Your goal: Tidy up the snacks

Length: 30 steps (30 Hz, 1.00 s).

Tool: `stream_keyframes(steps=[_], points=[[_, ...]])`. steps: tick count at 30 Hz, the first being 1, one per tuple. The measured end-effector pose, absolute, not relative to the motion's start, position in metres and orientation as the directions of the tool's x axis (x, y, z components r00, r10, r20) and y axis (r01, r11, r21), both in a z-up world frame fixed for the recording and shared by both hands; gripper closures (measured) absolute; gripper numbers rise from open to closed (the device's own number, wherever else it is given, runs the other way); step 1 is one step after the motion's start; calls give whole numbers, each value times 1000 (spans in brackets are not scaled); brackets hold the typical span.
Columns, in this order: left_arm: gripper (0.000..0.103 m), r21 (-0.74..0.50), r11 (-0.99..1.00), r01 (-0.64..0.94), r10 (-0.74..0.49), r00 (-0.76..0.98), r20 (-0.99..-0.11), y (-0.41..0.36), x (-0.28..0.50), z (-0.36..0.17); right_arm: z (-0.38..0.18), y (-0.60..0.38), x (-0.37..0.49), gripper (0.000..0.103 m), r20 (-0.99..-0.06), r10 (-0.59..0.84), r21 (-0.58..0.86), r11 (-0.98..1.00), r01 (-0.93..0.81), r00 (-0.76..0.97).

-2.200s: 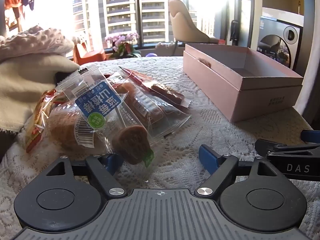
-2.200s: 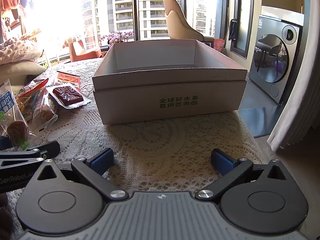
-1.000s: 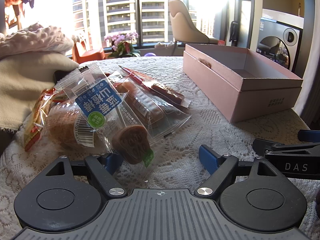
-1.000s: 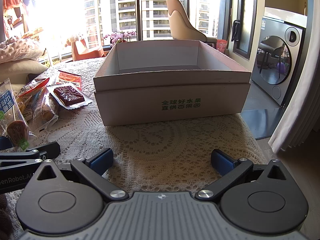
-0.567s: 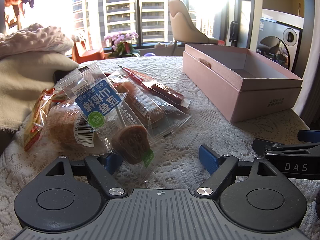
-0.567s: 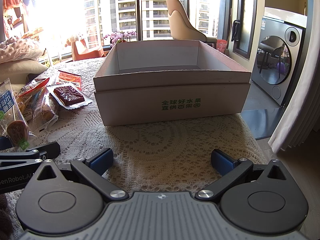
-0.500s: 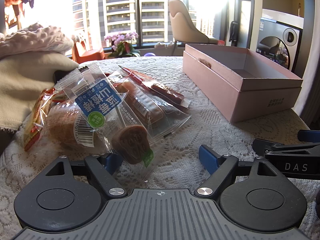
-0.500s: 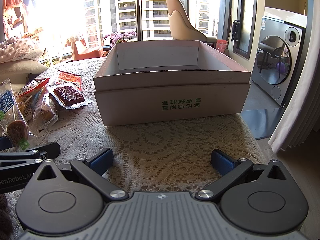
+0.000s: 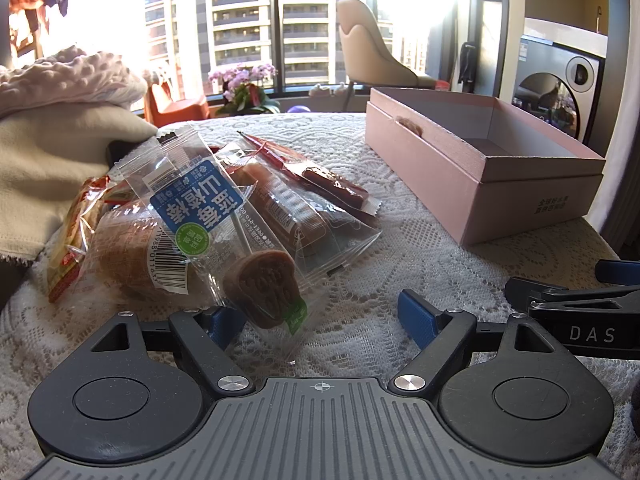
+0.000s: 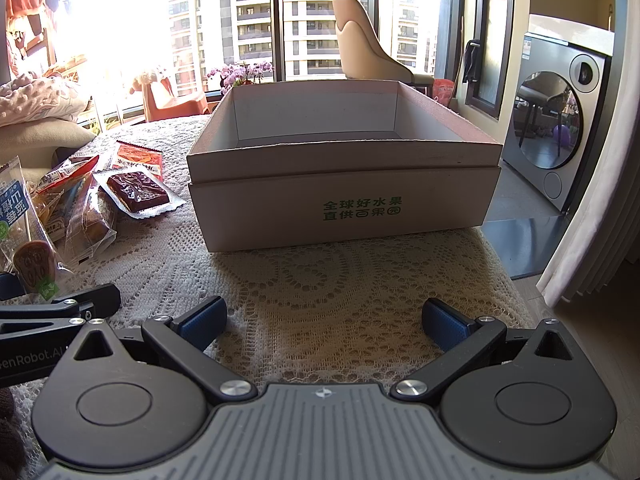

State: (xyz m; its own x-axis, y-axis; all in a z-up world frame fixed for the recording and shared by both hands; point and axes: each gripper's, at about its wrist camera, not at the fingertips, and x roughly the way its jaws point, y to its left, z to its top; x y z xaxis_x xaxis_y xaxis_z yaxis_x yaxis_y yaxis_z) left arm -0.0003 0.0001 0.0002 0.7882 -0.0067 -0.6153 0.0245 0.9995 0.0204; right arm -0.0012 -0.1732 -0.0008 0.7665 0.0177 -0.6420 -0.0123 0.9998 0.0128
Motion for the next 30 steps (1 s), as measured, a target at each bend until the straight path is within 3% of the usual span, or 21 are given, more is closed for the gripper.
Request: stream_keyframes(steps=[23,27,30], points=[[17,12,1000,29,-15,786,-618,0,-1,1,0,-180,-6,0,-644,31,23,1000,-21,765],[20,-123,990,71,-135,741,-658,17,-9,18,12,-186,13,0,-756,98,24,992,-122,648],[22,-203,978,49,-170,753,-636,43,-22,41,18,-186,28,0,-818,111,19,986,-165,564]])
